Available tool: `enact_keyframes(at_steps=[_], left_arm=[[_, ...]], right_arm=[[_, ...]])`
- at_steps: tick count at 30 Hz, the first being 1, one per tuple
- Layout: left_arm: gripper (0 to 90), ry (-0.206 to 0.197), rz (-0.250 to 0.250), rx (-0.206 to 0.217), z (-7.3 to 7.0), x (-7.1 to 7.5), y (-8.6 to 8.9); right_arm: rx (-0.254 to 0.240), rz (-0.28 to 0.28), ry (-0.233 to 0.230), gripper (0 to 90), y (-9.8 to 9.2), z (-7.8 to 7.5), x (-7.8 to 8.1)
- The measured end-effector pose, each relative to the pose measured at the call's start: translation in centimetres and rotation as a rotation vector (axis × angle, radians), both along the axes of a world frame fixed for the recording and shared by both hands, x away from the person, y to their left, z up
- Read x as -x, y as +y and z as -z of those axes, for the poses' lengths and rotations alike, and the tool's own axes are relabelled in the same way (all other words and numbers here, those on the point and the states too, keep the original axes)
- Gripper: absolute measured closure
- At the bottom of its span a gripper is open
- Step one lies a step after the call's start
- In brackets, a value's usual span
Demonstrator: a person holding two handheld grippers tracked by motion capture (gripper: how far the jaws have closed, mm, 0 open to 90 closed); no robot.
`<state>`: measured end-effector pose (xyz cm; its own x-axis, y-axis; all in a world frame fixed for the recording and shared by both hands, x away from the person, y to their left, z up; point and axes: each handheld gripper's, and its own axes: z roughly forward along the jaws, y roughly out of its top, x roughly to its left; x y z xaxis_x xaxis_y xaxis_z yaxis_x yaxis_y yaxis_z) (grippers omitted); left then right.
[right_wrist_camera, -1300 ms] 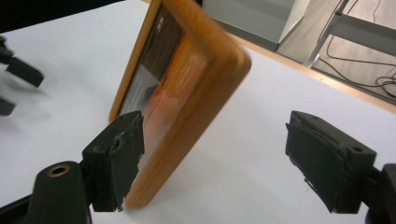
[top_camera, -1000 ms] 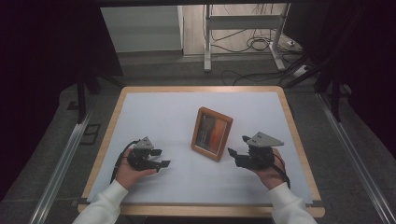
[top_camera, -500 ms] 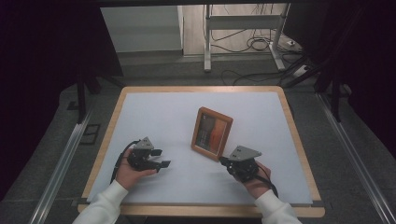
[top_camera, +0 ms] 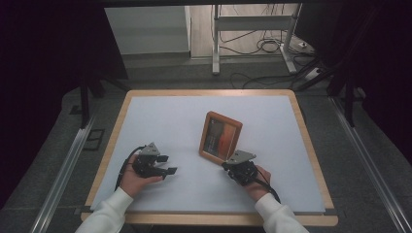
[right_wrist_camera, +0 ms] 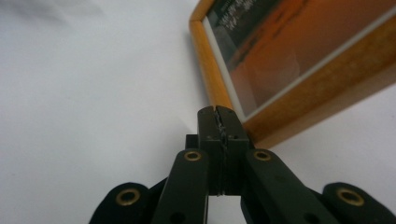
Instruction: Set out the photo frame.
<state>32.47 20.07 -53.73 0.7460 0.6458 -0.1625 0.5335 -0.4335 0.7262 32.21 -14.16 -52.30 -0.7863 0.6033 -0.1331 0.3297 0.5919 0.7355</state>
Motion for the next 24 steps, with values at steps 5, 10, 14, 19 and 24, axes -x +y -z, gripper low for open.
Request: enact_keyframes(at_steps=[5,10,14,19,24], left_arm=[[33.9,0.002,0.003,-0.003,0.0,0.0,-0.1],[33.9,0.003,0.003,-0.003,0.0,0.0,-0.1],[33.9,0.001,0.001,0.000,0.0,0.0,-0.1],[33.8,0.001,0.002,0.000,0.0,0.0,0.0],[33.8,0.001,0.001,-0.001,0.0,0.0,0.0]], right_arm=[[-0.026,0.005,0.027,90.0,-0.7,0.2,-0.3],[-0.023,0.006,0.023,90.0,-0.8,0.2,-0.4],[-0.016,0.008,0.021,90.0,-1.0,0.1,-0.5],[-0.017,0.030,0.013,90.0,-1.6,0.1,-0.7],[-0.017,0.051,0.011,90.0,-2.2,0.2,-1.1]])
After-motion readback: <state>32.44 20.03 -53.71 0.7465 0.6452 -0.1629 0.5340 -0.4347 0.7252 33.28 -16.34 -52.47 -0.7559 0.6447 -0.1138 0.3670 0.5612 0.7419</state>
